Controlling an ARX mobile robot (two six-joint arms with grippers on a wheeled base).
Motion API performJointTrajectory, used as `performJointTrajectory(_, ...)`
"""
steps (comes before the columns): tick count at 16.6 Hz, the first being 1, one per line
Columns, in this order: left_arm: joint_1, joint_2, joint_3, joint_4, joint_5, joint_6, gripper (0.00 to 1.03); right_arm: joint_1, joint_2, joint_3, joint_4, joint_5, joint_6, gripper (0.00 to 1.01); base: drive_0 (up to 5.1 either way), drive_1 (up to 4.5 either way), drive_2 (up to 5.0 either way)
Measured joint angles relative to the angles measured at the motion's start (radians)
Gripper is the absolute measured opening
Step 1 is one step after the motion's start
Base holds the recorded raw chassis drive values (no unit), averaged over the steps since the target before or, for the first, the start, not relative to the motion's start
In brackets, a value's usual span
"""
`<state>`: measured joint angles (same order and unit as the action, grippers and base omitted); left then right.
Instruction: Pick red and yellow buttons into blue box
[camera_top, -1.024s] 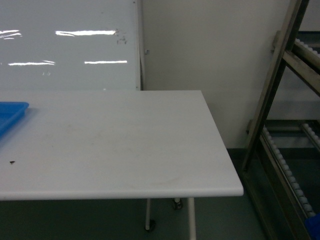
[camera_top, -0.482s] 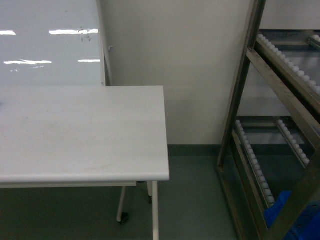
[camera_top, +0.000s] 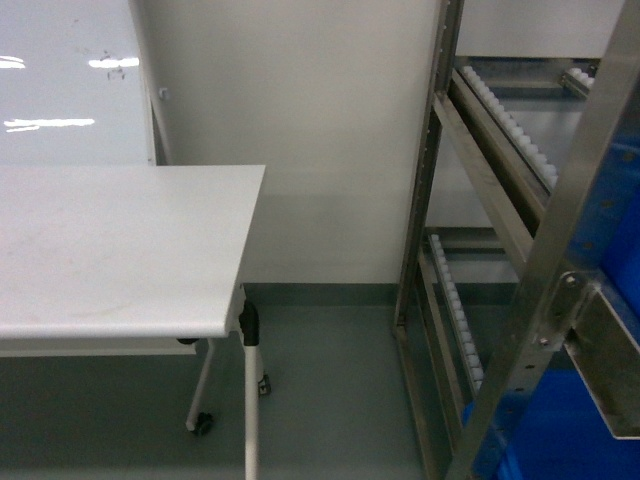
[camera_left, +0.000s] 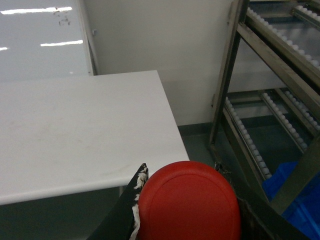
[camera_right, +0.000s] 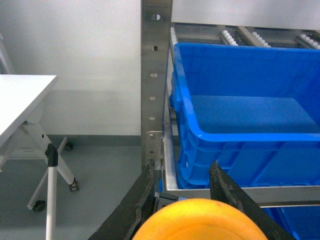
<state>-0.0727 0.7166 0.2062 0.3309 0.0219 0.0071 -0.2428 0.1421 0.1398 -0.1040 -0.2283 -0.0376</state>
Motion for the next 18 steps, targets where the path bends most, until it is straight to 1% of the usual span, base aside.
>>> performJointTrajectory(8,0.000,0.001,0.000,-0.002,0.000,0.000,0.32,0.000,0.000,0.000,-0.001,0.000,0.000,0.29,4.8,-3.37,-1.6)
performJointTrajectory(18,0.000,0.001,0.000,-0.001,0.000,0.000,0.32,0.000,0.000,0.000,0.000,0.000,0.000,0.29,5.0,-2.35,-2.3)
